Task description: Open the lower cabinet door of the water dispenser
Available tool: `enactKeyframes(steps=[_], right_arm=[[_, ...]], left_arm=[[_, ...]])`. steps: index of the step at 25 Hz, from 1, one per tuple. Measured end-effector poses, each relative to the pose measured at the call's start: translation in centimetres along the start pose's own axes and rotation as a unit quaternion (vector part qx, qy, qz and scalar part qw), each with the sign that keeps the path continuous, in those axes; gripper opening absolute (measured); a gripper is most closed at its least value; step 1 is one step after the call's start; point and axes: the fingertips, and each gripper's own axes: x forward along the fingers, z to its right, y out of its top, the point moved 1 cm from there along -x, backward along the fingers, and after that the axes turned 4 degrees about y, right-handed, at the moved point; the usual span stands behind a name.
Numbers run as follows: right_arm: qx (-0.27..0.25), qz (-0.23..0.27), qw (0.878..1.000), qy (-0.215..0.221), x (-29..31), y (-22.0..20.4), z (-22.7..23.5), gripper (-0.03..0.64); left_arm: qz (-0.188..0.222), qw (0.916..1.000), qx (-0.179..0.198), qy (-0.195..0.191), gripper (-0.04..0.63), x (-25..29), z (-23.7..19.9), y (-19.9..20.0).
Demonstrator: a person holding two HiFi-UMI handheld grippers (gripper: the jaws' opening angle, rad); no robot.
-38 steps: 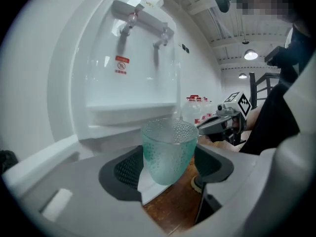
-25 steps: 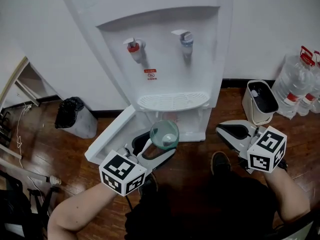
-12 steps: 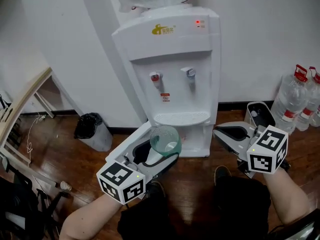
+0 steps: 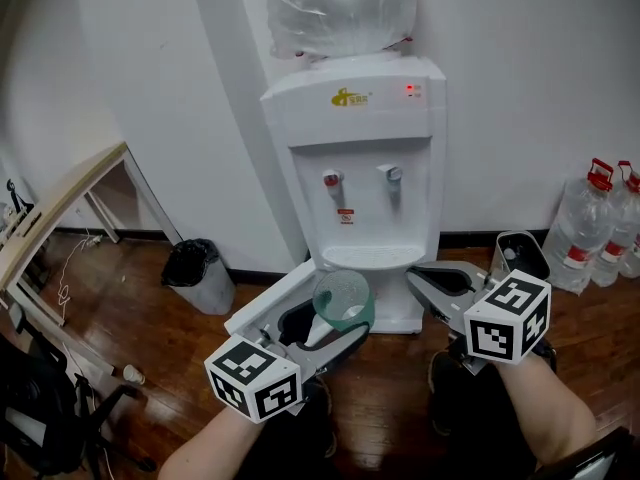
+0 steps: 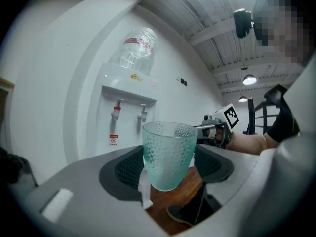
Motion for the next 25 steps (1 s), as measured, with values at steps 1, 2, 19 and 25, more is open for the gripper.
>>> enactKeyframes(steps=[1, 2, 19, 25], right_arm=[[-0.003, -0.005, 1.000, 0.003, 0.1, -0.7, -0.1, 0.002], [-0.006, -0.012, 1.000, 0.006, 0.2, -1.6, -0.1, 0.002], [0.012, -0.014, 1.000, -0.022, -1.5, -3.8, 1.8, 0.002], [0.014, -0.010, 1.000, -0.023, -1.8, -3.5, 1.8, 0.002]], left_arm=[[0.000, 0.9998, 0.018, 0.003, 0.431, -0.1, -0.1, 0.1], [0.000, 0.9996, 0.028, 0.004, 0.431, -0.1, -0.2, 0.0], [-0.036, 0.9989, 0.009, -0.028, 0.430, 3.4, 0.9, -3.6], [-0.036, 0.9986, 0.006, -0.037, 0.430, 3.4, 1.3, -3.7]])
